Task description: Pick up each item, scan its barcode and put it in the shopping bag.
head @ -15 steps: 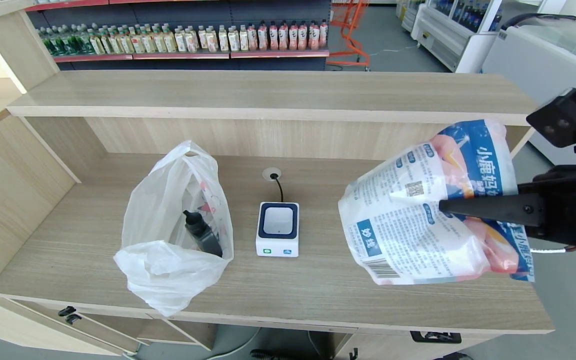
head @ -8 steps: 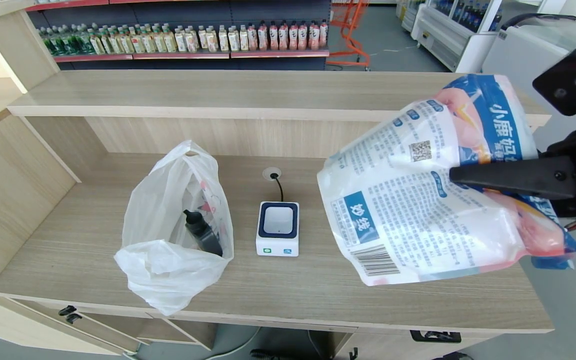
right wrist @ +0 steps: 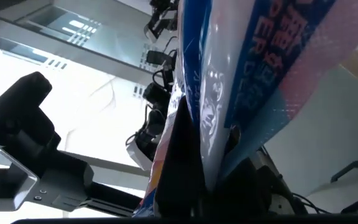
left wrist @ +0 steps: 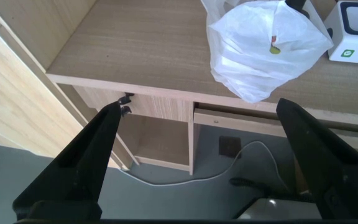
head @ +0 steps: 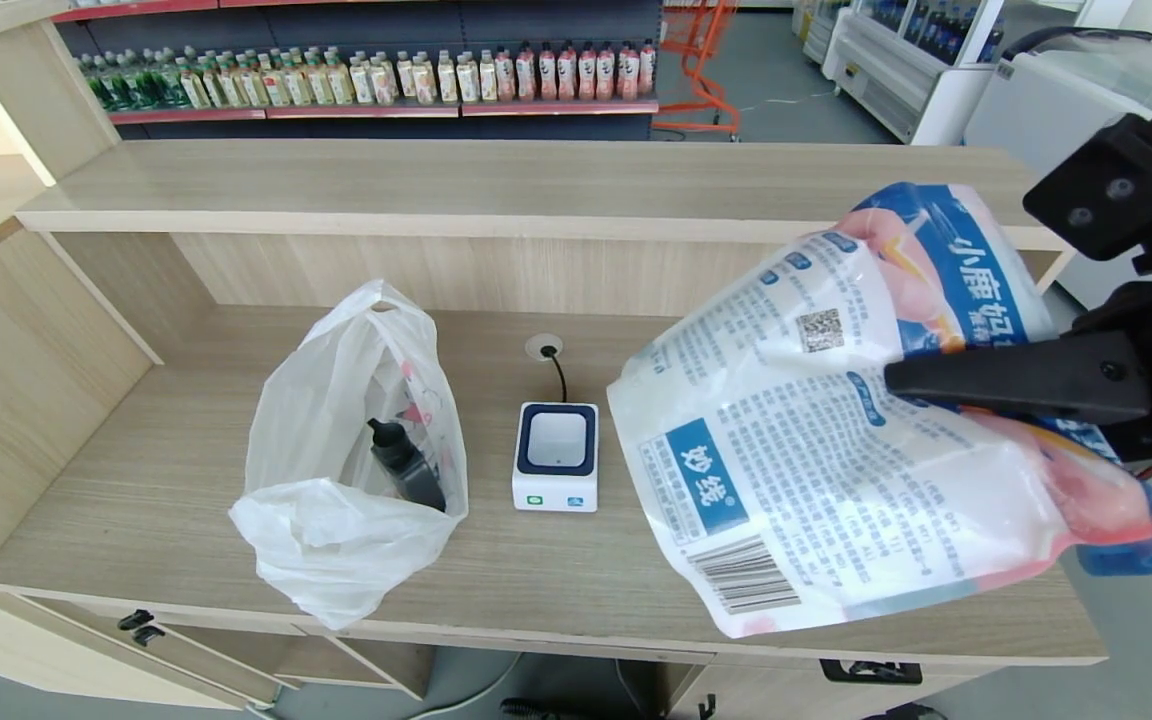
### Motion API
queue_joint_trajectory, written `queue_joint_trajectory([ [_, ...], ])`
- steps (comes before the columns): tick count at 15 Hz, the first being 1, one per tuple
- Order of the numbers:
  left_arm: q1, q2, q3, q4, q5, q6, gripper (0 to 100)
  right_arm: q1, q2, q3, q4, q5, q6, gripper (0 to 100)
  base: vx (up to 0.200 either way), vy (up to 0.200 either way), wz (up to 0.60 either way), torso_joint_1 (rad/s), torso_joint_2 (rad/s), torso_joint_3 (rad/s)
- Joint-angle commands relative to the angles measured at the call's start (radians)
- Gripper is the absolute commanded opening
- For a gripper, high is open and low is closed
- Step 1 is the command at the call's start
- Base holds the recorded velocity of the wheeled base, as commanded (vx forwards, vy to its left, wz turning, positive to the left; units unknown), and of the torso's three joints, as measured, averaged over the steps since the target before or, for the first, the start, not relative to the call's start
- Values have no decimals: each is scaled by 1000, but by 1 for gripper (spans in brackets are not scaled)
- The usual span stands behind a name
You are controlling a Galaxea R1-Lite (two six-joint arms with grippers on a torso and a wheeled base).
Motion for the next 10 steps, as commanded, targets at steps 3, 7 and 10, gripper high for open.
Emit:
queue_joint_trajectory([
  [3,0,0,0,0,0,0,100,-4,-21,5,2,-1,44,0,0,0,0,0,0,0],
  [7,0,0,0,0,0,0,100,-5,-24,4,2,-1,44,0,0,0,0,0,0,0],
  [10,0,0,0,0,0,0,100,-5,-29,4,-3,-1,44,0,0,0,0,0,0,0],
])
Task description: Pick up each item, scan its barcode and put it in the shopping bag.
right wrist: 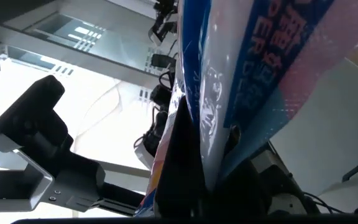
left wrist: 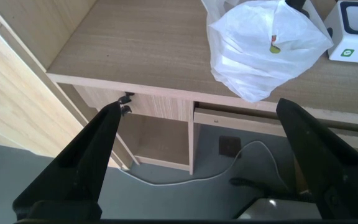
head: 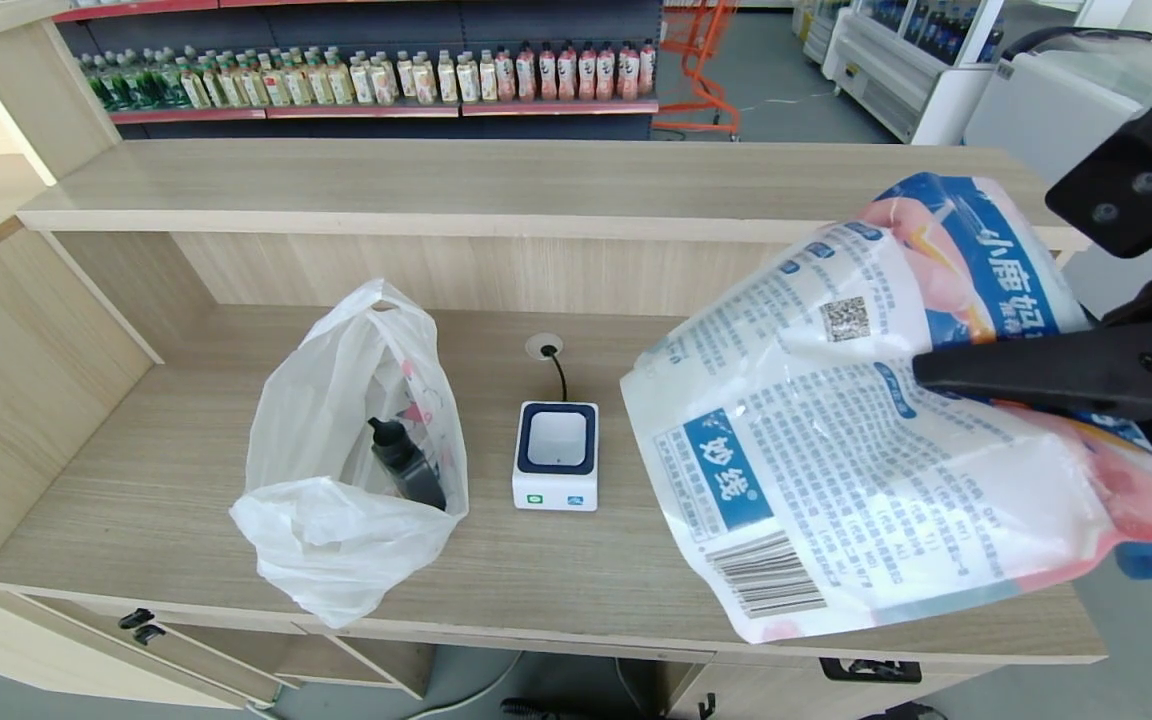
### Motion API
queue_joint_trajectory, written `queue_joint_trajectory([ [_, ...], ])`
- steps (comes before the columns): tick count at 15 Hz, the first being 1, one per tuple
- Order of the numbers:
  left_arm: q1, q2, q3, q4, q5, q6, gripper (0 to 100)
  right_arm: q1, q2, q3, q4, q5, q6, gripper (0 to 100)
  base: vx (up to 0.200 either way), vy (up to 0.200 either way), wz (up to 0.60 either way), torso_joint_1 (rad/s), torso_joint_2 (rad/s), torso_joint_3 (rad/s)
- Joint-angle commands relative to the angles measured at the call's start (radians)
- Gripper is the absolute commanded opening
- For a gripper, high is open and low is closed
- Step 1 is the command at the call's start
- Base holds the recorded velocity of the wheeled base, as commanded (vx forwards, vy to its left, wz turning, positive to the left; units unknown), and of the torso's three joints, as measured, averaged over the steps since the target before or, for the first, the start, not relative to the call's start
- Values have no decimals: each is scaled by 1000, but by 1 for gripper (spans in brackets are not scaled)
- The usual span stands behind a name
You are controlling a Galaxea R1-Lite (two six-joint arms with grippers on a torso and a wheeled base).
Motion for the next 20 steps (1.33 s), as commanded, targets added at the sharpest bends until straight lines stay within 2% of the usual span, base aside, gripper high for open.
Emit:
queue_joint_trajectory([
  [1,0,0,0,0,1,0,100,-1,-5,-2,-3,-1,-2,0,0,0,0,0,0,0],
  [3,0,0,0,0,1,0,100,-15,-5,3,-22,-3,-34,0,0,0,0,0,0,0],
  [4,0,0,0,0,1,0,100,-33,-7,20,-32,-12,-126,0,0,0,0,0,0,0],
  [7,0,0,0,0,1,0,100,-147,-21,133,-28,-73,-707,0,0,0,0,0,0,0],
  [9,0,0,0,0,1,0,100,-197,-36,184,-26,-118,-964,0,0,0,0,0,0,0],
  [10,0,0,0,0,1,0,100,-220,-57,227,-26,-202,-1088,0,0,0,0,0,0,0],
  [11,0,0,0,0,1,0,100,-222,-62,241,-26,-221,-1117,0,0,0,0,0,0,0],
  [12,0,0,0,0,1,0,100,-263,-59,268,-26,-277,-1250,0,0,0,0,0,0,0],
  [15,0,0,0,0,1,0,100,-286,-24,276,-28,-348,-1387,0,0,0,0,0,0,0],
  [20,0,0,0,0,1,3,100,-285,-28,291,-31,-377,-1405,0,0,0,0,0,0,0],
])
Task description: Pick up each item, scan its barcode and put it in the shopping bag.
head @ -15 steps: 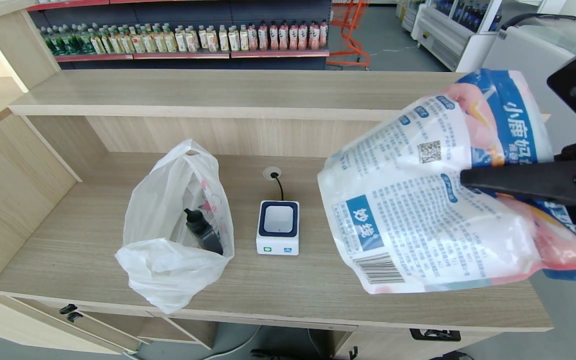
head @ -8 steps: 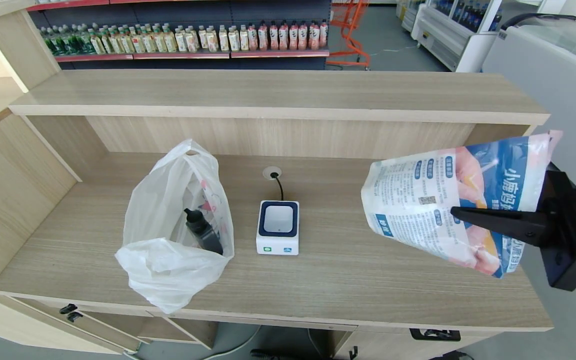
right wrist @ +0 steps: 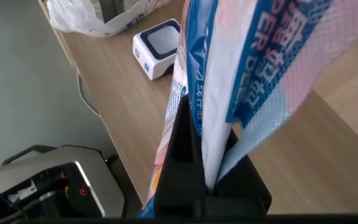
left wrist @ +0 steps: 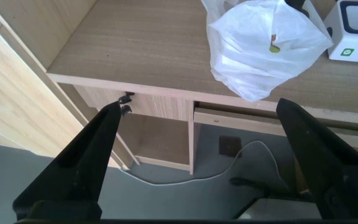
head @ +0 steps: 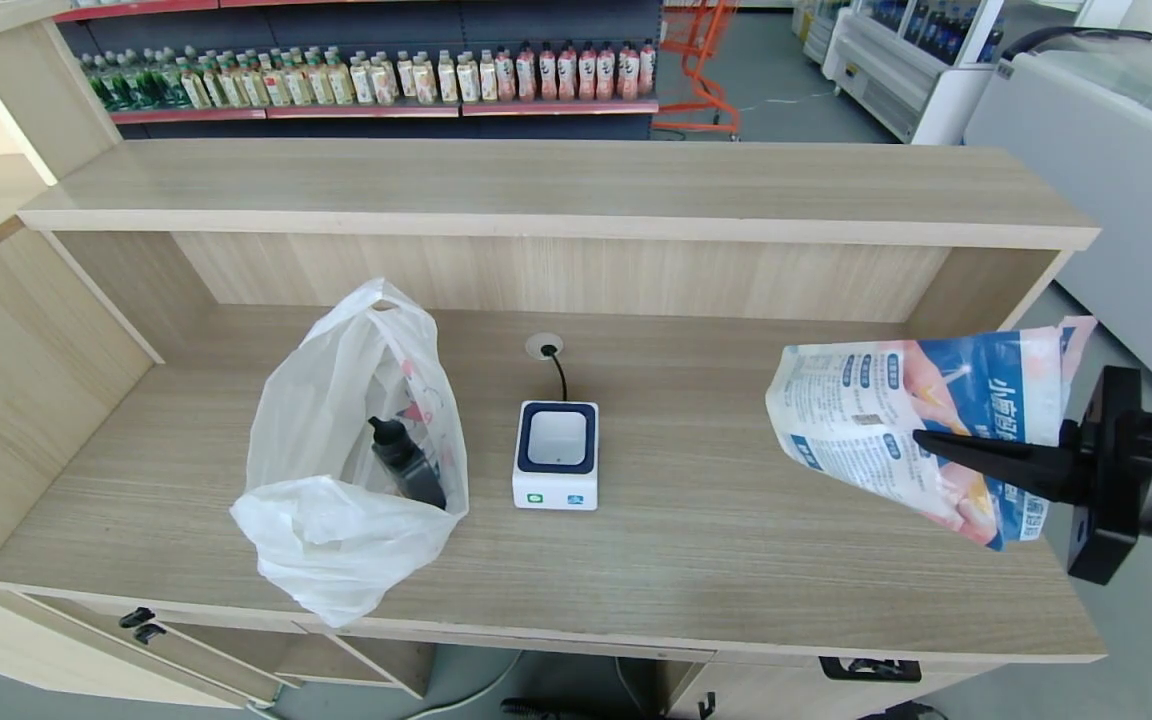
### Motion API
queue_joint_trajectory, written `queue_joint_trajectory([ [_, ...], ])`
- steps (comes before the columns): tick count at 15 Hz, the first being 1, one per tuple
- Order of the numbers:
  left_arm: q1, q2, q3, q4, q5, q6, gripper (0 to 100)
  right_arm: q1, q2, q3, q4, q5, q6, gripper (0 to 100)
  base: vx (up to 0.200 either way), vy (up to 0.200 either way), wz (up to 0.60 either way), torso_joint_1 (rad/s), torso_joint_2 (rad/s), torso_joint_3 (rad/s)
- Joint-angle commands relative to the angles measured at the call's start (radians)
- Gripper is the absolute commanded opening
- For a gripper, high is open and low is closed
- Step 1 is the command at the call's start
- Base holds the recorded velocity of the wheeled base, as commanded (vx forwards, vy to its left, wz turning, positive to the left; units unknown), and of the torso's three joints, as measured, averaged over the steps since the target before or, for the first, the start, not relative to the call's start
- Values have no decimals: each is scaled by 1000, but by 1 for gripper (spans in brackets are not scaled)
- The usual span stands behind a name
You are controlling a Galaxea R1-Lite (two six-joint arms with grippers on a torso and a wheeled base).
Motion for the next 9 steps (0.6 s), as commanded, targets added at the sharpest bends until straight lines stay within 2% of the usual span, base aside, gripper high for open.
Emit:
queue_joint_trajectory([
  [1,0,0,0,0,1,2,100,0,-8,12,-1,4,-1,0,0,0,0,0,0,0],
  [7,0,0,0,0,1,2,100,5,-36,32,-1,14,4,0,0,0,0,0,0,0],
  [9,0,0,0,0,1,1,100,5,-47,31,-1,28,13,0,0,200,0,-2,2,7],
])
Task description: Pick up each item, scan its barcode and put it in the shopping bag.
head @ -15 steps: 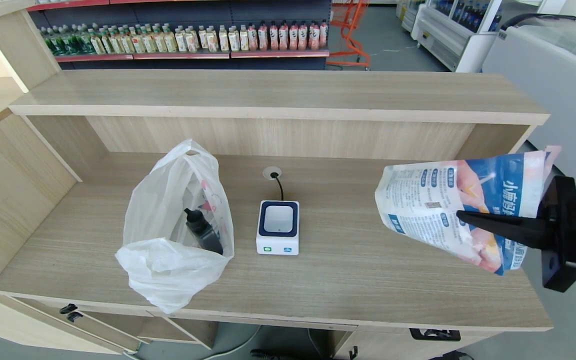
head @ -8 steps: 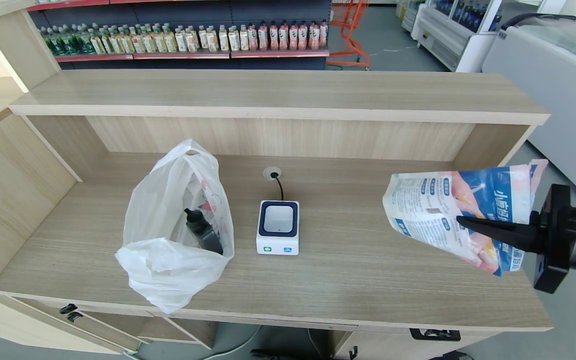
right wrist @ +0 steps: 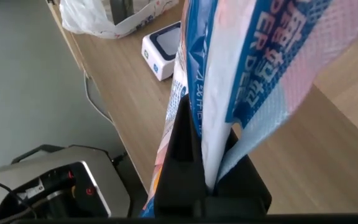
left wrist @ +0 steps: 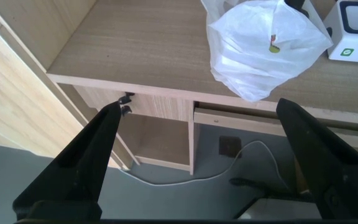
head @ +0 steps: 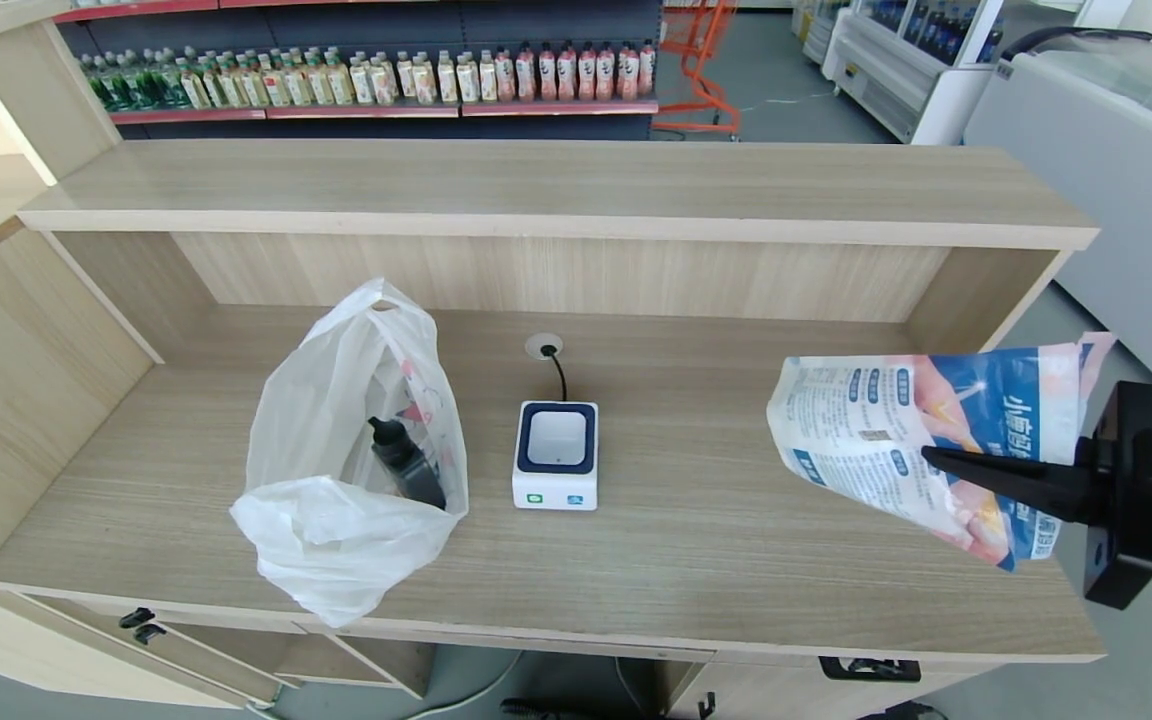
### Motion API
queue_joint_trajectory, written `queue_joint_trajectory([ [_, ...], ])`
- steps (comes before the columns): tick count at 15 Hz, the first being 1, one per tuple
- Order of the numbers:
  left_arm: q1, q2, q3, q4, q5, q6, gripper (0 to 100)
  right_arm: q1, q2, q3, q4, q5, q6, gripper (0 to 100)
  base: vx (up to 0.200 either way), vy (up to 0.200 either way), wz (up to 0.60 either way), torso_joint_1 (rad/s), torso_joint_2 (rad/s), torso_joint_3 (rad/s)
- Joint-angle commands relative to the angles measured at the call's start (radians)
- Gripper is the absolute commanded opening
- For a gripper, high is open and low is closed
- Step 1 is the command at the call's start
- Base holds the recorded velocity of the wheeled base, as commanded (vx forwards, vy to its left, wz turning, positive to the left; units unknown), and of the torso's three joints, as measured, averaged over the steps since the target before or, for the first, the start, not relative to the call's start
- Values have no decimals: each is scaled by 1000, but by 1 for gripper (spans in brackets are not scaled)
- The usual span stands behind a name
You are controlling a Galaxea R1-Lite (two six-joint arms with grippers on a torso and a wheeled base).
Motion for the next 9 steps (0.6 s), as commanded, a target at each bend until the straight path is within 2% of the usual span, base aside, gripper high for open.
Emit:
queue_joint_trajectory([
  [1,0,0,0,0,1,0,100,0,-16,1,-1,21,14,0,0,200,0,-7,2,2],
  [9,0,0,0,0,1,0,100,-1,-2,6,1,31,97,0,0,200,0,4,1,2],
])
